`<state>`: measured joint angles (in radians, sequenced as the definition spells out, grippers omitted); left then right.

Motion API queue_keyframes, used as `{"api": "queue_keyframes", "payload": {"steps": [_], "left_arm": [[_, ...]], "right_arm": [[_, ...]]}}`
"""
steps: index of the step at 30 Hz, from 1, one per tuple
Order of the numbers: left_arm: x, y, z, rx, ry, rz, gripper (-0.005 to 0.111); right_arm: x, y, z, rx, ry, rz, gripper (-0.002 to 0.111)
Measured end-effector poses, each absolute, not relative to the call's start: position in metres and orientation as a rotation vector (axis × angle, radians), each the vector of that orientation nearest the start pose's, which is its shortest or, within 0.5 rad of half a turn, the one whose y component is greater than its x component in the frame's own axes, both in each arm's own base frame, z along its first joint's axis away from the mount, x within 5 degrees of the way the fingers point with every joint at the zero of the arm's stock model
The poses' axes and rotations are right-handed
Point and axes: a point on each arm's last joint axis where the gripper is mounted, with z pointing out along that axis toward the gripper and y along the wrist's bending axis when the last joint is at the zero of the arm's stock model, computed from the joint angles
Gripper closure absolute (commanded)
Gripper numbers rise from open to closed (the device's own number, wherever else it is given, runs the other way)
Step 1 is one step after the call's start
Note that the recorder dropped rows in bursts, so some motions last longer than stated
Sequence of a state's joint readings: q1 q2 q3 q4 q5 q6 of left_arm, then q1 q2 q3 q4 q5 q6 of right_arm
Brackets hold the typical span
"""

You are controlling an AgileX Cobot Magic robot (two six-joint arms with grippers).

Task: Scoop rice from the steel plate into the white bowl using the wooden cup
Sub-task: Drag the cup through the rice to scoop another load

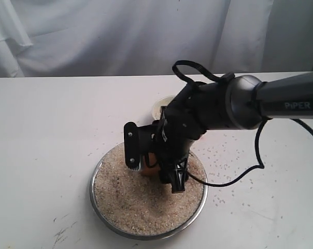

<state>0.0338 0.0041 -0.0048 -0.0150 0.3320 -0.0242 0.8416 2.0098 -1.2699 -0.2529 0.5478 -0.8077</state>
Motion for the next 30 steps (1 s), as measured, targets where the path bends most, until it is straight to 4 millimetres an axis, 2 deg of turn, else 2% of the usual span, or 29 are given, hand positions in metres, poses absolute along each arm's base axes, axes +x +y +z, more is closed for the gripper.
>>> {"api": "queue_keyframes", "payload": {"steps": [8,18,24,30], "left_arm": [[0.054,0.001,0.185,-0.062,1.814,-0.008,0.107],[0.054,0.001,0.185,-0.062,1.814,-0.008,0.107],[0.054,0.001,0.185,-0.062,1.814,-0.008,0.107],[0.054,0.001,0.185,-0.062,1.814,-0.008,0.107]], "right_arm": [[0.283,0.285,0.143,-2.172,1.704,-0.056,0.108],[0.298,0.275,0.146,-2.059,1.719,0.149,0.108],[0.302,0.268,0.146,-2.059,1.721,0.202,0.108],[0.303,0.264,0.149,-2.06,1.683,0.349,0.108]]}}
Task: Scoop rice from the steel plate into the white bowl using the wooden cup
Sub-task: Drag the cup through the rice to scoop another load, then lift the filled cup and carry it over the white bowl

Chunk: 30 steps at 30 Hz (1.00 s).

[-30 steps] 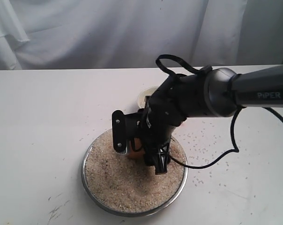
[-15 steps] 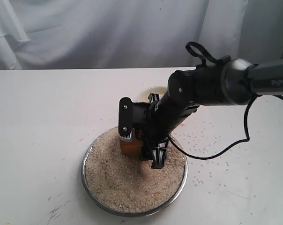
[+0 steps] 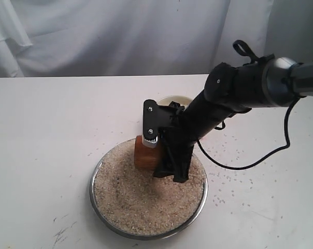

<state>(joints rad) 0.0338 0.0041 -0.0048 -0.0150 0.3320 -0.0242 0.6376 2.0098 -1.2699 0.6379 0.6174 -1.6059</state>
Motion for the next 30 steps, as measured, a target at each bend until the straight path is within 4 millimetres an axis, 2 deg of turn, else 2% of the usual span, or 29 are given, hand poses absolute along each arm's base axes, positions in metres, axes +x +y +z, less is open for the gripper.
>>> {"api": "queue_keyframes", "payload": {"steps": [6,19,25,30], "left_arm": [[0.054,0.001,0.185,-0.062,1.814,-0.008,0.107],[0.054,0.001,0.185,-0.062,1.814,-0.008,0.107],[0.054,0.001,0.185,-0.062,1.814,-0.008,0.107],[0.054,0.001,0.185,-0.062,1.814,-0.008,0.107]], "right_arm": [[0.31,0.256,0.153,-2.02,1.637,0.469,0.108],[0.325,0.219,0.164,-1.956,1.513,0.747,0.108],[0.33,0.212,0.166,-1.934,1.495,0.744,0.108],[0.337,0.211,0.17,-1.891,1.498,0.665,0.108]]}}
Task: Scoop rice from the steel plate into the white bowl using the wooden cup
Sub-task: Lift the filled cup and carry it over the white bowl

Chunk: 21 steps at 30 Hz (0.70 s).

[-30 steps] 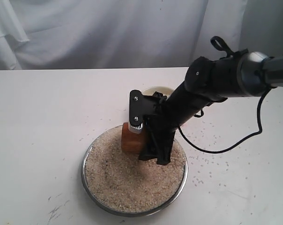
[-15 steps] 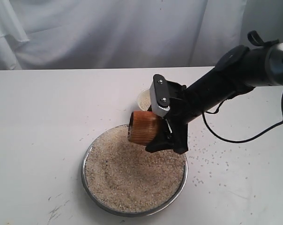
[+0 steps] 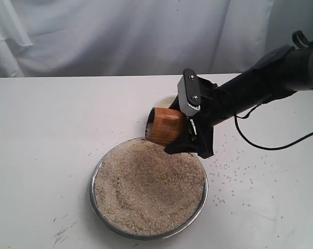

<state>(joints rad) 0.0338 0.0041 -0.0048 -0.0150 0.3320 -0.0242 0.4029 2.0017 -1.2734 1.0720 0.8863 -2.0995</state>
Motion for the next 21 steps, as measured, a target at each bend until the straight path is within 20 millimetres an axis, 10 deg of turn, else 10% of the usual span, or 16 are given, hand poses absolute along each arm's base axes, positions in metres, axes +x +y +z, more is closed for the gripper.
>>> {"api": "queue_keyframes", "payload": {"steps": [21], "left_arm": [[0.054,0.001,0.185,-0.062,1.814,-0.008,0.107]], "right_arm": [[0.388,0.196,0.198,-1.739,1.566,0.211,0.108]]}}
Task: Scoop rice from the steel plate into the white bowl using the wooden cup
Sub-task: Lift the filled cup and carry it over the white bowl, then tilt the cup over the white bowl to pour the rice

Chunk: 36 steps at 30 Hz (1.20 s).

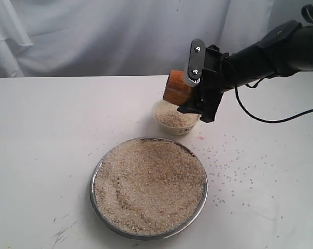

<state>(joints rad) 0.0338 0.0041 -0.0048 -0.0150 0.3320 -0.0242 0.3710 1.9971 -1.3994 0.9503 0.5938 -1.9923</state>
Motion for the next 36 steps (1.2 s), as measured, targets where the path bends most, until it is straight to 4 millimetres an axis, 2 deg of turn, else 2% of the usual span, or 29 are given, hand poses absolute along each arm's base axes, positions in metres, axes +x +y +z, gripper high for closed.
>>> {"api": "queue_keyframes", "payload": {"steps": [8,13,18,25,36], "left_arm": [[0.054,0.001,0.185,-0.062,1.814,-0.008,0.107],[0.054,0.001,0.185,-0.062,1.814,-0.008,0.107],[0.054,0.001,0.185,-0.062,1.814,-0.008,0.107],[0.054,0.001,0.185,-0.062,1.814,-0.008,0.107],[0.054,0.001,0.185,-0.062,1.814,-0.008,0.107]], "right_arm": [[0.399,0.176,0.197,-1.7,1.614,0.15,0.108],[0.402,0.174,0.183,-1.747,1.63,0.115,0.108],[0.4,0.178,0.18,-1.82,1.602,0.029,0.108],[0.395,0.2,0.181,-1.903,1.491,-0.125,0.108],[0.397,0.194,0.179,-1.983,1.462,-0.241,0.108]]}}
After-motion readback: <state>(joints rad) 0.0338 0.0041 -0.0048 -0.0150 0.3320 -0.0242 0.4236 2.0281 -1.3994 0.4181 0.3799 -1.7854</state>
